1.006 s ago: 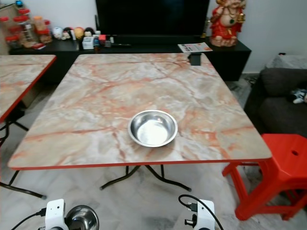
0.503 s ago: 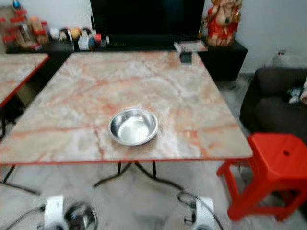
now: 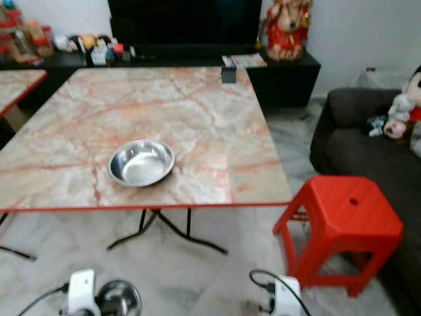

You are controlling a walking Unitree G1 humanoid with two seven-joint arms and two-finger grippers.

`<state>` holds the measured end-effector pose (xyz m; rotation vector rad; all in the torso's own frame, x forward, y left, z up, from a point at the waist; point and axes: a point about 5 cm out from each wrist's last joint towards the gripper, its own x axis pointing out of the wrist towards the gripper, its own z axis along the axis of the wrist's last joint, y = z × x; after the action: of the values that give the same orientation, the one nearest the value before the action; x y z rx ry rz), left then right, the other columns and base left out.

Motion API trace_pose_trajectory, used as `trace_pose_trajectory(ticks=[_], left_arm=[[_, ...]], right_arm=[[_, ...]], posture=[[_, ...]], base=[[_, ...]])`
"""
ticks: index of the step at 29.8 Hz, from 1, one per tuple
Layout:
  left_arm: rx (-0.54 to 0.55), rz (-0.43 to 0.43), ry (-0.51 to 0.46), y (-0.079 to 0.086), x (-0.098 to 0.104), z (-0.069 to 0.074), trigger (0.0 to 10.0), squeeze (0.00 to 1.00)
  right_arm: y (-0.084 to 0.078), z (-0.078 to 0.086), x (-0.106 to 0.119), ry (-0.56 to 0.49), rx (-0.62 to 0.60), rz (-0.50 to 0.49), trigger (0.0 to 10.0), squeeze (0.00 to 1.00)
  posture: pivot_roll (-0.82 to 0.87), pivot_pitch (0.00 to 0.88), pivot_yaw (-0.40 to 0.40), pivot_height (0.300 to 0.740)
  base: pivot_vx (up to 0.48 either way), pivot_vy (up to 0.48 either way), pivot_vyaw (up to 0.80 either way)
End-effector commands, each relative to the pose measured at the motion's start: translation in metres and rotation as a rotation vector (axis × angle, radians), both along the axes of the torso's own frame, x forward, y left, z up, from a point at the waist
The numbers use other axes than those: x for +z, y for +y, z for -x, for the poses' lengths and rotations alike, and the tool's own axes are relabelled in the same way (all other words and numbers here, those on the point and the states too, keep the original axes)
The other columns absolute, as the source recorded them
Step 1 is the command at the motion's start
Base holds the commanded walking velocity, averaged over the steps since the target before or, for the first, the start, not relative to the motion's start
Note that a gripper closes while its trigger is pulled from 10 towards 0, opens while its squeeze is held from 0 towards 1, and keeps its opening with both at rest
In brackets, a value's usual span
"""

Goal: Setting the table

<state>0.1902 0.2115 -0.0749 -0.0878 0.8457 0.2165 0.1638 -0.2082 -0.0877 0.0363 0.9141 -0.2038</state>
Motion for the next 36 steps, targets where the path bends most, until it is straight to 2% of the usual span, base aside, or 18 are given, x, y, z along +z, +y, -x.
trace_pose_trajectory(ticks=[1,11,16,18,20,22,23,25,30,31,36], left_arm=[[0.007,-0.021,0.002,0.007,0.001,0.001,10.0,0.00],[0.039,-0.057,-0.050,0.003,0.004,-0.004,10.0,0.00],[0.124,-0.086,-0.181,0.009,0.016,-0.016,10.0,0.00],[0.146,-0.124,-0.241,0.013,0.023,-0.020,10.0,0.00],[0.165,-0.164,-0.337,0.019,0.035,-0.028,10.0,0.00],[0.168,-0.185,-0.381,0.020,0.040,-0.031,10.0,0.00],[0.203,-0.208,-0.451,0.025,0.050,-0.037,10.0,0.00],[0.227,-0.230,-0.506,0.029,0.058,-0.040,10.0,0.00],[0.271,-0.268,-0.570,0.034,0.068,-0.041,10.0,0.00],[0.317,-0.309,-0.633,0.041,0.079,-0.040,10.0,0.00],[0.422,-0.391,-0.780,0.055,0.112,-0.034,10.0,0.00]], right_arm=[[0.009,-0.006,0.001,-0.017,0.005,-0.023,10.0,0.00],[0.007,-0.005,0.001,-0.017,0.007,-0.021,10.0,0.00],[0.006,-0.005,0.001,-0.015,0.015,-0.019,10.0,0.00],[0.006,-0.005,0.001,-0.017,0.017,-0.019,10.0,0.00],[0.007,-0.006,0.002,-0.018,0.022,-0.019,10.0,0.00],[0.007,-0.006,0.002,-0.018,0.024,-0.019,10.0,0.00],[0.008,-0.007,0.002,-0.020,0.027,-0.021,10.0,0.00],[0.009,-0.008,0.002,-0.021,0.031,-0.023,10.0,0.00],[0.010,-0.009,0.002,-0.023,0.033,-0.025,10.0,0.00],[0.010,-0.010,0.003,-0.024,0.035,-0.026,10.0,0.00],[0.010,-0.012,0.004,-0.025,0.046,-0.026,10.0,0.00]], posture=[[-0.01,0.000,-0.030,0.740],[0.00,0.000,-0.040,0.740],[0.01,0.000,-0.052,0.740],[0.01,0.000,-0.055,0.740],[0.02,0.000,-0.056,0.740],[0.02,0.000,-0.055,0.740],[0.03,0.000,-0.058,0.740],[0.03,0.000,-0.057,0.740],[0.04,0.000,-0.057,0.740],[0.04,0.000,-0.061,0.740],[0.06,0.000,-0.070,0.740]], base=[[0.000,-0.349,0.00],[0.000,-0.055,0.00],[0.000,0.000,0.00],[0.000,0.000,0.00],[0.000,0.000,0.00],[0.000,0.000,0.00],[0.000,0.000,0.00],[0.000,0.000,0.00],[0.000,0.000,0.00],[0.000,0.000,0.00],[0.000,0.000,0.00]])
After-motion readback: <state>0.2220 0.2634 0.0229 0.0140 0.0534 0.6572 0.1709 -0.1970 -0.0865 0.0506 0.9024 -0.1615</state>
